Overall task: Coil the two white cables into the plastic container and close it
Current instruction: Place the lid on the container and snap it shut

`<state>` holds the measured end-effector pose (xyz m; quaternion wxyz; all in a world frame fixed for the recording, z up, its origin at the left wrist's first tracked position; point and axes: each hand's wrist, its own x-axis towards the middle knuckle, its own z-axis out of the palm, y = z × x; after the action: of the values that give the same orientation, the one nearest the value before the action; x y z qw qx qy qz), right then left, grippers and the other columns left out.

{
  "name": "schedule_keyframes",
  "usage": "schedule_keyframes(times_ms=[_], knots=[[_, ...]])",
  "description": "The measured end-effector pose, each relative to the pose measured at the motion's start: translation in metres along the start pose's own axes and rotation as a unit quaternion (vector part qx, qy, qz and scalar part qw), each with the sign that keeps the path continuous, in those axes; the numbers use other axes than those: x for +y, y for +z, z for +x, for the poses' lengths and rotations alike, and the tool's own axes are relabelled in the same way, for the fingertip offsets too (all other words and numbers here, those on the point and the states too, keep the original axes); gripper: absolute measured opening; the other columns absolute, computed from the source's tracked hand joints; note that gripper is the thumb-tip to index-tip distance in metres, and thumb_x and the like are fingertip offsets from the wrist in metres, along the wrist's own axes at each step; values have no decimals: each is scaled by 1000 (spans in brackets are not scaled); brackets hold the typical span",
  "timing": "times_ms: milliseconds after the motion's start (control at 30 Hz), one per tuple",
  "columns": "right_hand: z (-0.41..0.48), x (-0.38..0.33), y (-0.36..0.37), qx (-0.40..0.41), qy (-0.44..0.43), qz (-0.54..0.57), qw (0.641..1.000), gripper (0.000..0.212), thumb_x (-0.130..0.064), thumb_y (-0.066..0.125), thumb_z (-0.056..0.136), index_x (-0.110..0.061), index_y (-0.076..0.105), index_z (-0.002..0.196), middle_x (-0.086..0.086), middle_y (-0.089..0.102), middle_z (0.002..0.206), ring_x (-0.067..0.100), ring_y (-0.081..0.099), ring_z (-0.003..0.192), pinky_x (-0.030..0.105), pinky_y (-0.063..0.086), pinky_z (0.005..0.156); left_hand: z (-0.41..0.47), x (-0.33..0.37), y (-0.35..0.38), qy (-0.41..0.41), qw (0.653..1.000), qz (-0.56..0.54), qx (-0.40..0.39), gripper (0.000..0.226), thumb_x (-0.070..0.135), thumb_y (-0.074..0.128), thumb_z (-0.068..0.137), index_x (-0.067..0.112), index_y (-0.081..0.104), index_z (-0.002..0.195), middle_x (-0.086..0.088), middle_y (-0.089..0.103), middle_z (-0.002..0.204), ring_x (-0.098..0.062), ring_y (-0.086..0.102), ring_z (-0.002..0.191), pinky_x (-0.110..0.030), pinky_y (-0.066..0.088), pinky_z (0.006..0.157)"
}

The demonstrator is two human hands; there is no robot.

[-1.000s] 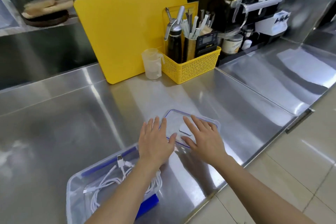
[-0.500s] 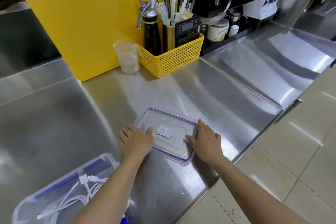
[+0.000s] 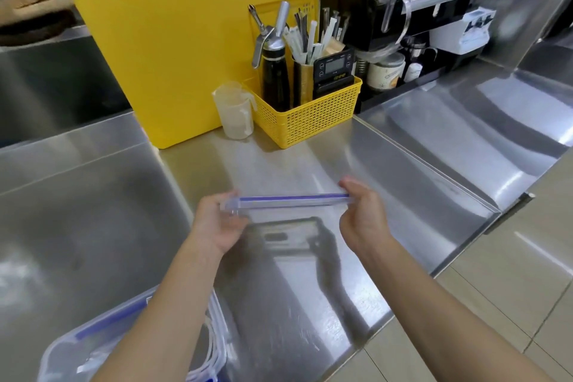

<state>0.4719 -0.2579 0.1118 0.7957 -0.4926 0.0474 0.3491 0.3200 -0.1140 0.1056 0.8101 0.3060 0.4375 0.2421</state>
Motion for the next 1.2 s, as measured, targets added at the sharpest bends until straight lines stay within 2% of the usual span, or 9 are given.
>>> schedule_keyframes(times_ms=[100,200,400,500,600,700,833,1033,1200], knots=[[-6,4,4,-96,65,-12,993,38,2,47,86,-7,46,123,5,56,108,13,58,88,22,46,65,-10,19,-20,35,999,-11,-34,42,-4,44,77,2,49,119,-18,67,90,-28,67,78,-38,60,66],[-17,19,13,-205,52,-156,965,19,-2,46,90,-9,58,103,-6,70,74,7,66,67,16,49,56,-24,35,-40,102,992,65,-21,48,-5,49,79,4,46,127,-18,69,101,-27,68,82,-35,61,64],[-48,69,41,-199,-50,-404,892,32,-25,59,88,-11,50,116,0,55,113,18,54,103,25,39,84,-66,51,-86,235,946,189,122,16,19,51,93,28,61,104,1,64,100,-19,63,90,-35,53,81],[-67,89,52,-210,-107,-521,820,24,-34,56,89,-11,52,85,-1,54,79,15,52,71,22,37,57,-84,55,-125,227,945,189,139,17,19,53,92,30,63,101,1,65,105,-20,64,95,-38,50,90],[-79,107,60,-194,-181,-636,725,46,-42,54,88,-13,38,56,1,42,53,23,43,56,28,29,48,-104,54,-159,199,945,210,151,25,22,55,90,40,67,102,-2,65,116,-24,61,107,-47,45,101],[-94,121,64,-203,-226,-702,644,55,-46,50,89,-14,31,48,1,37,46,27,42,56,34,28,50,-122,45,-184,192,943,222,159,42,17,50,94,38,64,61,3,65,89,-20,63,87,-39,48,88],[-111,132,65,-219,-257,-751,568,52,-52,41,90,-20,29,50,-4,38,48,21,42,51,26,26,45,-136,28,-206,183,940,228,177,31,14,45,96,33,60,77,3,64,88,-20,63,85,-36,50,81],[-125,142,61,-209,-265,-775,534,51,-50,39,91,-21,25,52,-5,36,48,8,34,44,21,22,42,-141,1,-228,169,938,236,188,21,21,44,95,20,60,108,-4,64,113,-25,62,105,-43,50,94],[-129,147,53,-198,-261,-783,529,51,-47,42,92,-20,22,53,-4,34,49,13,34,44,26,24,44,-139,-15,-231,167,943,222,185,16,19,43,97,27,57,102,2,60,107,-15,59,94,-29,48,76]])
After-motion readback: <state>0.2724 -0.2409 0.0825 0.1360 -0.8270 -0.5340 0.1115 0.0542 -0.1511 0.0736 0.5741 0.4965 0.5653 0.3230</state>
